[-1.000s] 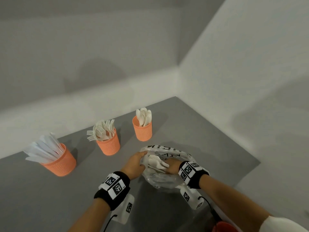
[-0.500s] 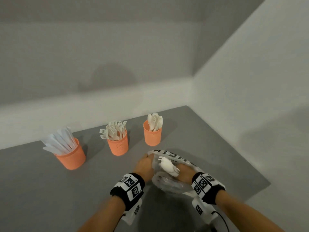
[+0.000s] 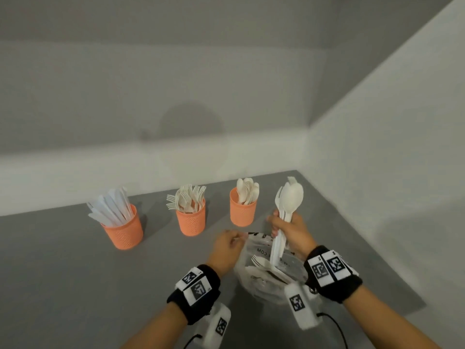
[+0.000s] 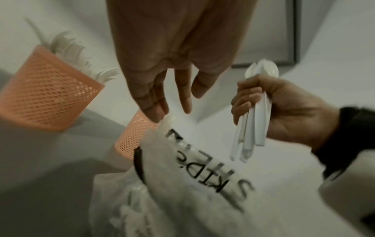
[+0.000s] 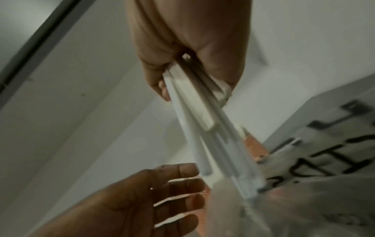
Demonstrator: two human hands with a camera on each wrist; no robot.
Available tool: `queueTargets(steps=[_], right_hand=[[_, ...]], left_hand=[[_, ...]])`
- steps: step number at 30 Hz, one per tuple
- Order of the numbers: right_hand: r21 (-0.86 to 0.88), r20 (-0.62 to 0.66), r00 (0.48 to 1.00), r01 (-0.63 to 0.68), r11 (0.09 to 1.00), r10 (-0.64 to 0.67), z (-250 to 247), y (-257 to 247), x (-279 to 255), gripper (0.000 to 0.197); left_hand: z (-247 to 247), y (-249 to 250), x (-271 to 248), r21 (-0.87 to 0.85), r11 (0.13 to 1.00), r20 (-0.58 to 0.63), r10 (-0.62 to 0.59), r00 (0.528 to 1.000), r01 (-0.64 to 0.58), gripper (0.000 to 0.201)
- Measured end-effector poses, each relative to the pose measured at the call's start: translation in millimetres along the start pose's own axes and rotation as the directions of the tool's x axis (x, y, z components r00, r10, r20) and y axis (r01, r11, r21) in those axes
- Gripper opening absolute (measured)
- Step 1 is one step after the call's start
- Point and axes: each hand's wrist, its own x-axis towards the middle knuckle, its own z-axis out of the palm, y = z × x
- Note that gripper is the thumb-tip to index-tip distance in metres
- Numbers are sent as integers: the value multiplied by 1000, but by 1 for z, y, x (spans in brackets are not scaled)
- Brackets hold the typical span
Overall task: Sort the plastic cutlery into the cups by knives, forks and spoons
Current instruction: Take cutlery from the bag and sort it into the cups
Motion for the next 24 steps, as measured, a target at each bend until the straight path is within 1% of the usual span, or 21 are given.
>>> queueTargets(steps=[1,2,3,4,6,7,8,10,11,12,14,16,17,18,19,21,22,24], right_hand=[[71,7,1000,14,997,-14,5,-2,1,28],[137,15,1000,23,990,-26,12,-4,1,28],[185,25,999,35,982,-40,20,-6,1,29],[213,30,998,44,976,-51,30,-7,0,29],[255,31,998,50,966,-60,51,-5,-2,28],[275,29,998,48,960,-59,62,-3,-4,27],[287,27,998,38,957,-48,73,-1,-6,26],[267,8,1000,8,964,-10,93,6,-11,26],[245,-11,1000,-2,970,4,102,11,-14,26],[222,-30,999,-3,975,10,111,16,-17,25],[192,-53,999,-4,981,14,124,26,-23,23],[202,-79,996,-27,979,44,132,34,-26,22],[201,-92,993,-53,978,73,133,37,-26,23],[201,-91,991,-77,977,96,135,38,-25,24],[185,-73,991,-93,978,108,135,40,-24,26],[125,-12,995,-98,987,101,138,43,-21,26],[88,36,994,-105,991,102,141,43,-22,23],[27,150,981,-125,992,120,148,42,-25,14]], left_hand=[[-5,2,-3,-158,986,-18,-56,998,53,22],[-11,5,-7,-323,937,4,-142,990,136,24],[-16,6,-12,-472,851,63,-229,971,232,28],[-20,7,-18,-584,744,137,-304,943,325,31],[-26,3,-29,-688,551,276,-403,873,472,41],[-28,1,-33,-710,474,330,-430,840,521,49],[-31,0,-38,-732,407,366,-442,819,547,55],[-36,1,-44,-789,287,407,-419,812,544,63],[-38,1,-46,-806,252,420,-394,817,536,64],[-41,3,-48,-813,244,424,-373,825,528,64],[-46,3,-50,-813,277,410,-353,841,513,58],[-52,1,-53,-793,319,406,-357,841,519,54],[-55,-2,-55,-763,357,417,-366,832,539,54],[-58,-5,-57,-721,418,416,-376,828,552,52],[-60,-9,-58,-677,498,385,-387,838,542,48],[-66,-12,-59,-626,631,280,-367,887,459,34],[-70,-12,-58,-611,676,238,-339,910,411,28],[-79,-10,-56,-587,728,212,-283,935,354,23]])
